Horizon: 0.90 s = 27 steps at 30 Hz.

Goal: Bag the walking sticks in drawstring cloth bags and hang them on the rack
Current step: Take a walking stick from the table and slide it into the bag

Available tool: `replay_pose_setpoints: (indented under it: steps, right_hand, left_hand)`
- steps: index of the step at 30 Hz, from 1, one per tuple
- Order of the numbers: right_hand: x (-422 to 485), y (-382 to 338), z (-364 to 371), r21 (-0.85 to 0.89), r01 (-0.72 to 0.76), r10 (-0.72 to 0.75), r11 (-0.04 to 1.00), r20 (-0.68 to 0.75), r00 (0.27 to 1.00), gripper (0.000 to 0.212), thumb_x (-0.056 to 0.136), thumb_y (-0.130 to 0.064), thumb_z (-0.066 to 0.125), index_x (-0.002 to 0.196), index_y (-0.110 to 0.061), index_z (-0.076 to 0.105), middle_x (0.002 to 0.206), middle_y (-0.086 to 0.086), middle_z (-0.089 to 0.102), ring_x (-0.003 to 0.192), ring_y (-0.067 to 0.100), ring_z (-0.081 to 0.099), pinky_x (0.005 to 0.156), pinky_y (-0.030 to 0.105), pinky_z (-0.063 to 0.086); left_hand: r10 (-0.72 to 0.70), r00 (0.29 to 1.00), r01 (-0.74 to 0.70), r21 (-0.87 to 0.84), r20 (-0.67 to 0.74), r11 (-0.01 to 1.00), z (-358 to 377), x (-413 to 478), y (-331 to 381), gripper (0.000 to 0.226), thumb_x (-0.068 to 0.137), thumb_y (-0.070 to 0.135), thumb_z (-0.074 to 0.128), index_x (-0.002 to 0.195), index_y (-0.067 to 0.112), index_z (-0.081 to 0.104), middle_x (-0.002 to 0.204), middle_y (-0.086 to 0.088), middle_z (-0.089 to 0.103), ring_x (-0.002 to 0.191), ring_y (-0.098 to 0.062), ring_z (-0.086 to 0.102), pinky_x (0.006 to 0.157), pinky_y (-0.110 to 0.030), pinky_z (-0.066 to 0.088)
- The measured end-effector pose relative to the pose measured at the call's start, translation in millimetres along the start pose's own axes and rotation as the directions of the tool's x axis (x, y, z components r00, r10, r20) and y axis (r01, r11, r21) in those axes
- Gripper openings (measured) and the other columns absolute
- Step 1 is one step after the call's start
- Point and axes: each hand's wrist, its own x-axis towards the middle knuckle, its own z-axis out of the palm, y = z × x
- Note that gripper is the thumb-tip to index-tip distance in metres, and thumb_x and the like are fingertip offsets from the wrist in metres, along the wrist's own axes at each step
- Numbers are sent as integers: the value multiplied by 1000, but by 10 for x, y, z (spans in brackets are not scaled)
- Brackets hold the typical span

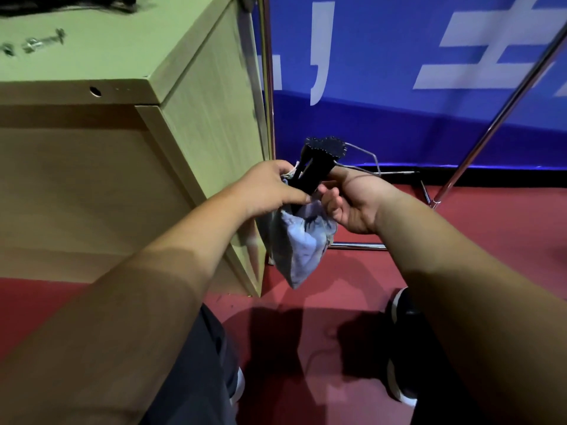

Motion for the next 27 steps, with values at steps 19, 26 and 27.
replay_pose_setpoints:
  steps: [19, 26, 27]
  right_hand:
    - [102, 104, -140, -843, -223, -490, 489, -477, 729, 62, 80, -49, 78, 115, -10, 44, 102, 9, 63, 99, 33, 69, 80, 39, 54]
    - [-72, 196, -131, -814, -385, 163, 435, -349, 923, 22, 110, -16, 47, 96, -8, 61, 61, 6, 69, 67, 18, 72, 56, 29, 59]
    - [-107, 176, -103, -821, -327, 96, 468, -321, 942, 25, 111, -18, 50, 94, -6, 64, 63, 8, 73, 83, 20, 76, 62, 31, 62]
  left_hand:
    - [-57, 975, 8, -225, -215, 974, 231, -16, 192, 44, 68, 27, 84, 104, 5, 74, 84, -1, 74, 73, -11, 67, 78, -32, 57]
    - [-27, 976, -2, -131, -218, 991, 221, 34, 209, 38, 61, 21, 78, 98, 11, 75, 89, -9, 77, 78, -15, 69, 83, -37, 60]
    - [-21, 976, 0, -96, -217, 995, 210, 41, 189, 34, 64, 16, 81, 98, 13, 75, 92, -8, 78, 79, -15, 69, 84, -36, 60]
